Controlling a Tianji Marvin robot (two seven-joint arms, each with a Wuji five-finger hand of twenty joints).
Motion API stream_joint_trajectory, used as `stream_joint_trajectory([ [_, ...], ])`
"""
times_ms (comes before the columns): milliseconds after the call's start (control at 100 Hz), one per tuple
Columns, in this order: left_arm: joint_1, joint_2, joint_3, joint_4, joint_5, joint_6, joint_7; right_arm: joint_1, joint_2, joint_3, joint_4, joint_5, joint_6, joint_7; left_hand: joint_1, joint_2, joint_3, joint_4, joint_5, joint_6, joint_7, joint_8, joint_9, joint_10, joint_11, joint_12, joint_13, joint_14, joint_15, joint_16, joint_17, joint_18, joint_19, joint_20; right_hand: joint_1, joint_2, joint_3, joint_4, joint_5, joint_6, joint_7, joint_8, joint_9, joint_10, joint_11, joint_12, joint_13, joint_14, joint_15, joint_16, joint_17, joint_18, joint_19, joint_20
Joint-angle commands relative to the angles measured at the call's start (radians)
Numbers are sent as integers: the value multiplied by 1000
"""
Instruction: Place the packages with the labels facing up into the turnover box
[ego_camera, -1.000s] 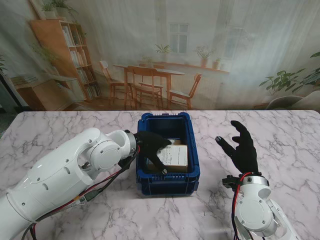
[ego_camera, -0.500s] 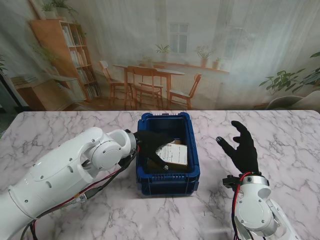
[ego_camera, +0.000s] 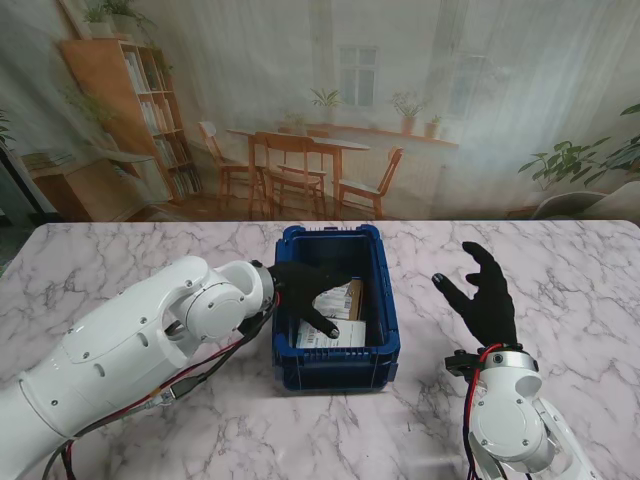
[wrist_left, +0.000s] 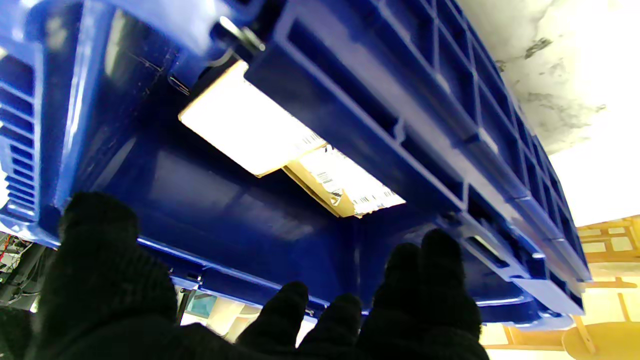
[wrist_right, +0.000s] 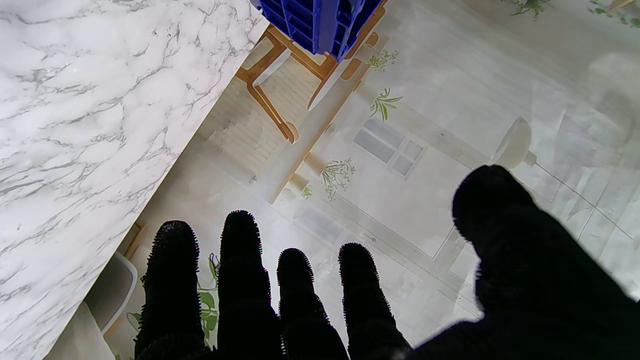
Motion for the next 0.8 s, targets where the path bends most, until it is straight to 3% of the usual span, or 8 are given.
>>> stream_joint_trajectory([
  [0,9,-1,-14,-11,9,-5,-16,-3,-2,-1,0,-2,5,0,-34,27,15,23,-26,-21,-14,-17,-34,-11,-5,-12,-26,26,-17,-10,-9,23,-26,-17,8,-10,30,0,-18,-19,-9,15,-22,-17,-15,-3,-26,-36,-48,-14,-14,-29,-11,16],
  [370,111,-5,-156,-100,60,-40,24,-10,0,4,-4,1,-1,10,-3,64,18,24,2,-47,23,38,62,-26,18,43,11,8,-2,-2,-1,16,1,3,-19,-5,20,-1,4,-36,-11,12,-22,-29,0,4,-56,-36,-108,-43,-37,-35,-76,-1],
  [470,161,-9,-220,-137,88,-56,58,-12,2,7,-7,1,-5,17,44,106,15,24,52,-56,47,80,111,-34,27,89,26,-7,3,13,-9,25,13,19,-25,-3,15,-1,15,-45,-13,9,-22,-37,1,4,-68,-39,-137,-58,-43,-37,-102,-6],
  [550,209,-9,-284,-183,96,-65,64,-12,3,9,-7,-2,-7,20,101,139,12,25,140,-61,89,126,176,-34,43,125,42,-19,0,21,-27,63,-2,24,-32,-1,7,0,33,-57,-13,5,-23,-43,-24,-8,-90,-41,-177,-78,-48,-44,-127,-7],
  [680,304,-10,-405,-262,129,-102,96,-13,6,18,-14,-8,-16,32,155,149,12,27,273,-76,153,187,293,-41,81,165,80,-31,3,31,-31,99,-12,33,-41,3,-10,2,46,-86,-23,-7,-23,-67,-62,-24,-107,-47,-222,-100,-56,-54,-158,-5],
  [790,386,-17,-502,-313,131,-135,156,-13,12,27,-22,-19,-36,47,168,150,11,28,338,-86,188,231,361,-50,107,203,100,-35,6,39,-31,109,-9,43,-49,9,-28,5,67,-121,-30,-21,-17,-89,-40,-11,-111,-52,-252,-112,-60,-57,-188,-6],
])
